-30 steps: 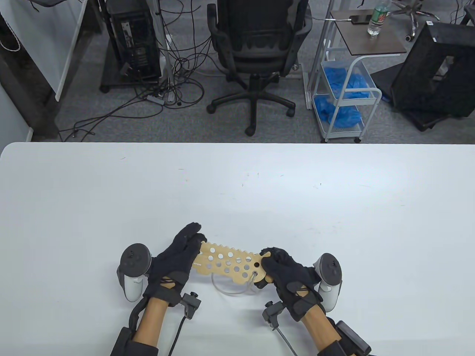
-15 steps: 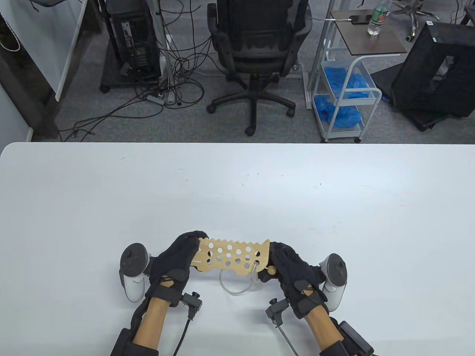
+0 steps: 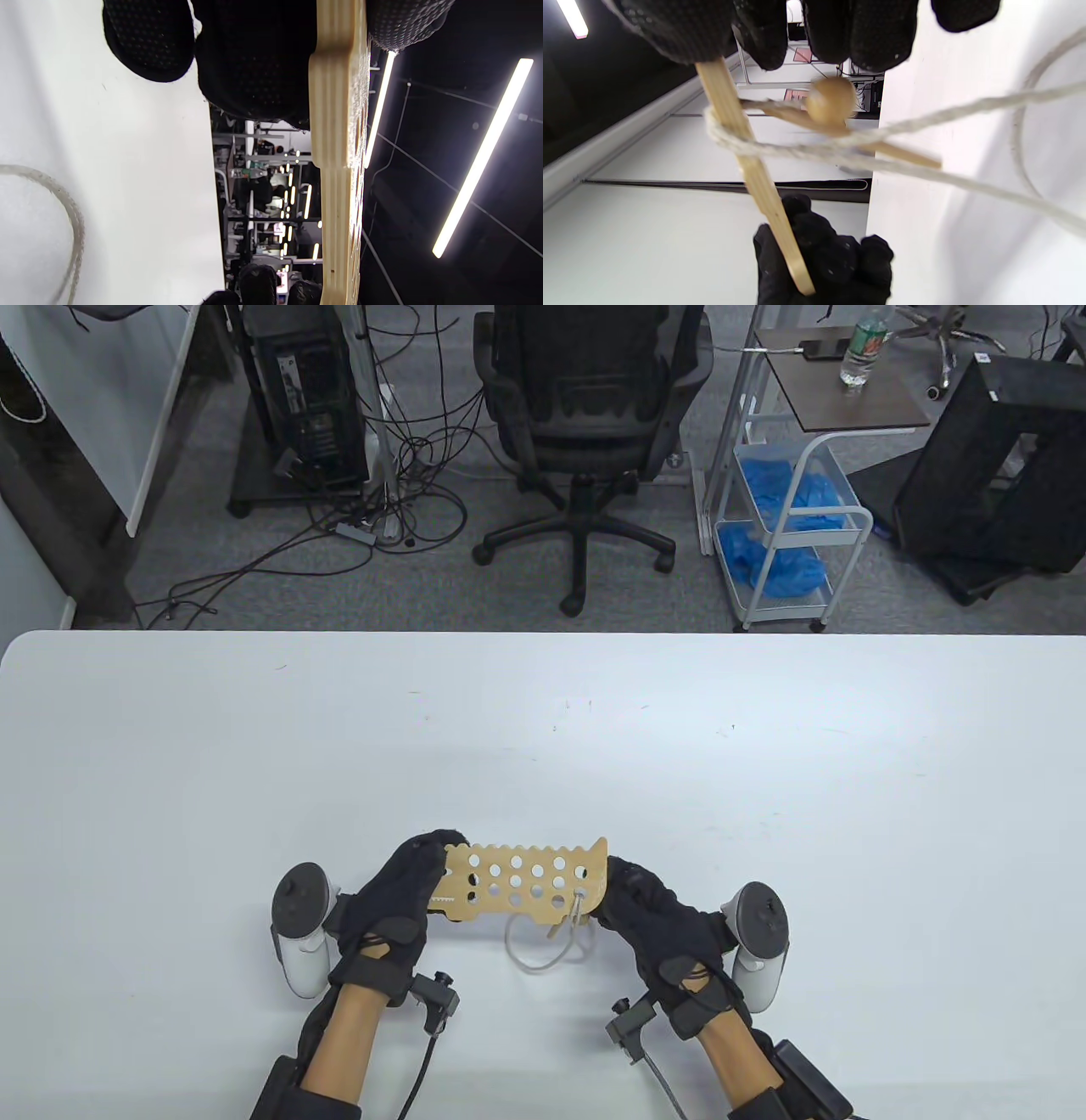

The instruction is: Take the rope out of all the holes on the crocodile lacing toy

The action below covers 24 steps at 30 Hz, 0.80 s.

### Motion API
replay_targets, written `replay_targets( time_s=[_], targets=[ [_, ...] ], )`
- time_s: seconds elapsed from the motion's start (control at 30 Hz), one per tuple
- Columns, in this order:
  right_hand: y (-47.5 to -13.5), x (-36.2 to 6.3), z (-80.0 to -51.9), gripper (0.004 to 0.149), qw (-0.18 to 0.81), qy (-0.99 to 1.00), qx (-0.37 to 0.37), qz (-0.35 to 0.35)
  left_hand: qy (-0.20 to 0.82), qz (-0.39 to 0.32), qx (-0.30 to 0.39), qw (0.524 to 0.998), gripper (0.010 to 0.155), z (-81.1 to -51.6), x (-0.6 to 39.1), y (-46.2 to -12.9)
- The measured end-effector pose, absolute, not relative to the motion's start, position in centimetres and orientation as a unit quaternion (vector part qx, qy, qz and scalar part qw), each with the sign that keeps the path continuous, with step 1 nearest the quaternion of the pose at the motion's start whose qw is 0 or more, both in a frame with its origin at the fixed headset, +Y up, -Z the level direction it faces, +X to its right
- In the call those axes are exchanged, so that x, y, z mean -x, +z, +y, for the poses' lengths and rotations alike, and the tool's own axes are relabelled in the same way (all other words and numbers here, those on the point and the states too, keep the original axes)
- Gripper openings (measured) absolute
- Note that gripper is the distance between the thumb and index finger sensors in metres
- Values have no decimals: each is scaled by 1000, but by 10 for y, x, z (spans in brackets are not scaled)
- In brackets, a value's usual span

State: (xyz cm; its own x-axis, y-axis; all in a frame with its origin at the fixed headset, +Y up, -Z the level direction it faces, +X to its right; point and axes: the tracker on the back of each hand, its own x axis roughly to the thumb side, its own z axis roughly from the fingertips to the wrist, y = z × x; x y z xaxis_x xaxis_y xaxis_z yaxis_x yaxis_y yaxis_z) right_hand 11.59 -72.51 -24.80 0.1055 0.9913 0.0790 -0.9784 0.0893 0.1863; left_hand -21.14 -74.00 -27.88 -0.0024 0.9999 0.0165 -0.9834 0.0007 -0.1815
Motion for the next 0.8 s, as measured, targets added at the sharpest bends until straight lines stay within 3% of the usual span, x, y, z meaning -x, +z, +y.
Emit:
replay_targets(
  time_s=[0.4, 0.8],
  targets=[
    [-247, -105, -724, 55, 688, 701, -176, 65, 720, -86, 78, 684, 52, -741, 203, -278],
    [-249, -108, -728, 44, 703, 689, -167, 62, 725, -91, 87, 677, 52, -742, 198, -277]
  ],
)
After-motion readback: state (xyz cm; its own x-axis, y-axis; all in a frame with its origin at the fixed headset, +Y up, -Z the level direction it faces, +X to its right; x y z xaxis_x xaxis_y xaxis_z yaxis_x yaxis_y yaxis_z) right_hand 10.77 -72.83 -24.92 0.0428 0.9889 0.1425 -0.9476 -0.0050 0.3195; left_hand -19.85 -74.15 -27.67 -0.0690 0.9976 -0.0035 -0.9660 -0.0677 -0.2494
